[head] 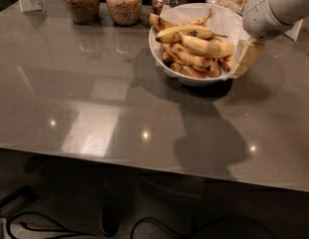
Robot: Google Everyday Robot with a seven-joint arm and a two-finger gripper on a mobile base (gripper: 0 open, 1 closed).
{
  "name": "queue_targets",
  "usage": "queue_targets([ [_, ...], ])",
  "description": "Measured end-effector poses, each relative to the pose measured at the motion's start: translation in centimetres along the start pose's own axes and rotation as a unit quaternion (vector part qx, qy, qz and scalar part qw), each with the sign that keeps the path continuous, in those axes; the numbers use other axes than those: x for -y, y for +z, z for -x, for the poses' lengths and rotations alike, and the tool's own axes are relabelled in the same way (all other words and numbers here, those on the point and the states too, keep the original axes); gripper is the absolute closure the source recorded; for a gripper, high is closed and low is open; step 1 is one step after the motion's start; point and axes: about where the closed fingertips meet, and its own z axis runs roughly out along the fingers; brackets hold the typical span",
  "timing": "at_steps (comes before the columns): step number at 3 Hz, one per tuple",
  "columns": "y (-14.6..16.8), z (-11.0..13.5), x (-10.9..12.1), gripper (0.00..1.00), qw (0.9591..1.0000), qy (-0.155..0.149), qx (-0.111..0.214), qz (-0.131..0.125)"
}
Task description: Pick banana from white bowl
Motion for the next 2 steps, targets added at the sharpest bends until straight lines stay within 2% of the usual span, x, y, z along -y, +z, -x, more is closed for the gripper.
queue_targets([
  [1,1.4,-1.5,1.7,0.18,0.9998,-0.015,-0.008,-0.013],
  [2,2.7,-2.4,2.3,0.38,0.9998,-0.016,-0.006,-0.013],
])
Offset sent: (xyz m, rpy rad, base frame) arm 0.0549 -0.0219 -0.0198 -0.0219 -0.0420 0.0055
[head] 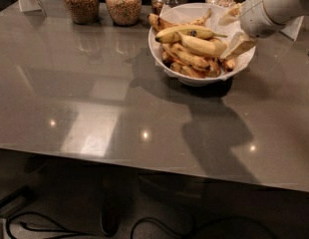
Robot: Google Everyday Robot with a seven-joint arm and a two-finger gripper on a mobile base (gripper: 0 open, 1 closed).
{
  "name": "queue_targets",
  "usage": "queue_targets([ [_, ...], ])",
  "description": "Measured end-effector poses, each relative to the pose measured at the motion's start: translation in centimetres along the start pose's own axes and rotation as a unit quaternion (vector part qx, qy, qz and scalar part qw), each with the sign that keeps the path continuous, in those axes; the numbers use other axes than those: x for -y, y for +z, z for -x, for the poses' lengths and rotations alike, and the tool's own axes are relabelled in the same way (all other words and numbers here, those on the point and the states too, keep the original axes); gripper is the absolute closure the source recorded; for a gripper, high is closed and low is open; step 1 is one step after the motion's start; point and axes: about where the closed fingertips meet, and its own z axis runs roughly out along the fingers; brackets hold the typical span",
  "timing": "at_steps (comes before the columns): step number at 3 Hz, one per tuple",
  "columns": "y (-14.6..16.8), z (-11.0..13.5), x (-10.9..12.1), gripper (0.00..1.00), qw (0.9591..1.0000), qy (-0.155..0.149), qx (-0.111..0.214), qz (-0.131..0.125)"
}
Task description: Pick banana from white bowl
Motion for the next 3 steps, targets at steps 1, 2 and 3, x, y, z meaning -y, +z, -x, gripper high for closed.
queue_targets([
  [1,1.3,-0.5,-0.2,0.35,0.9999,0.008,0.006,0.007],
  [2,2.7,-0.5,-0.9,0.31,0.9996,0.016,0.014,0.02],
  [3,3.7,-0.4,-1.4,0.41,0.9991,0.021,0.021,0.028],
])
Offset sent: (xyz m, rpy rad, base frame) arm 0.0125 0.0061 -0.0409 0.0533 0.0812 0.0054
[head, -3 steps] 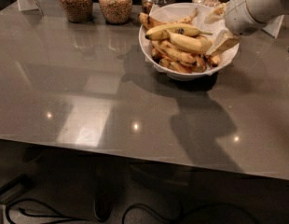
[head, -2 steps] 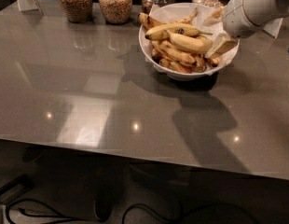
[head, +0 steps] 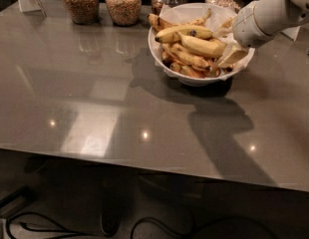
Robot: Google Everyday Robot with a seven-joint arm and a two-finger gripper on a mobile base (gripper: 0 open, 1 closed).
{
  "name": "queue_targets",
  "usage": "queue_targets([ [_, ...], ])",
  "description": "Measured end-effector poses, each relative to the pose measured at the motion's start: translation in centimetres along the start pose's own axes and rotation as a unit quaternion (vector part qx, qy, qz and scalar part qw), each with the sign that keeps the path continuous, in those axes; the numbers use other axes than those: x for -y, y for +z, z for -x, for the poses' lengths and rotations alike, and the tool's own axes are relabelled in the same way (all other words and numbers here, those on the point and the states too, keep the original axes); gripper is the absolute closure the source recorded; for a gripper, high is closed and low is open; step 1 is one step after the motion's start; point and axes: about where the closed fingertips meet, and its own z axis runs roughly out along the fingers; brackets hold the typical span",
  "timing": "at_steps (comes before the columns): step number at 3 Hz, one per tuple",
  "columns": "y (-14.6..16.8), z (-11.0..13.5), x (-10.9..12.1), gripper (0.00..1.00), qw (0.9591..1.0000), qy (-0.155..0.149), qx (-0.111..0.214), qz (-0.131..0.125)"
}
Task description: Pick banana from white bowl
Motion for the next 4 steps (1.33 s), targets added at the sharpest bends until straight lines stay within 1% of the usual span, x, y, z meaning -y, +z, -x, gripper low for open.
queue_targets([
  [1,0.3,0.1,-0.1,0.57,1.0,0.001,0.003,0.002],
  [2,0.3,0.2,-0.1,0.8,1.0,0.001,0.004,0.001],
  [3,-0.4,0.6,0.2,1.0,1.0,-0.002,0.003,-0.003],
  [4,-2.2,1.1,0.6,1.0,0.9999,-0.006,0.0,-0.011],
])
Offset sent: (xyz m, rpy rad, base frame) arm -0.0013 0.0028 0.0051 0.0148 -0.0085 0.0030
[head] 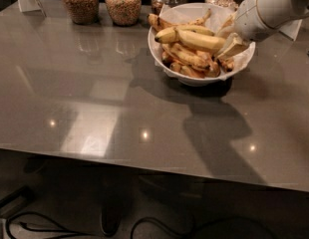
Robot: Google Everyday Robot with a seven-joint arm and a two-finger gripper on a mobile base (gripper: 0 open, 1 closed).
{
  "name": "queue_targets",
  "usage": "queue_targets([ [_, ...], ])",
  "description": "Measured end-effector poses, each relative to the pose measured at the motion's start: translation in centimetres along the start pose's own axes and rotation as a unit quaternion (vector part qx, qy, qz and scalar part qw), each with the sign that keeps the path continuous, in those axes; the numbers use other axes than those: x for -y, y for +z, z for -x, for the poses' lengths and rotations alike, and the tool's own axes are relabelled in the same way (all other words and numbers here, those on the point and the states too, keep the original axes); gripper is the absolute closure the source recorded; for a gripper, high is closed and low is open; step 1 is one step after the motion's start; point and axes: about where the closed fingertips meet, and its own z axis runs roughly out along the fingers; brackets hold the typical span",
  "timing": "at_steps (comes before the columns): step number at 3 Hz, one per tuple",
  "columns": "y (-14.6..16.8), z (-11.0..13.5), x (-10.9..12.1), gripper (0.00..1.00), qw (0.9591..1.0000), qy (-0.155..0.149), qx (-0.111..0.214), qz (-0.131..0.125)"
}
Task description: Pick banana from white bowl
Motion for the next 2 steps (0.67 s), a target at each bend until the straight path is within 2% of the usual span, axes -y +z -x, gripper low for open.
queue_targets([
  [1,-2.5,0.7,0.2,1.0,1.0,-0.005,0.002,-0.004],
  [2,-5.2,1.9,0.1,1.0,0.9997,-0.008,0.022,0.002],
])
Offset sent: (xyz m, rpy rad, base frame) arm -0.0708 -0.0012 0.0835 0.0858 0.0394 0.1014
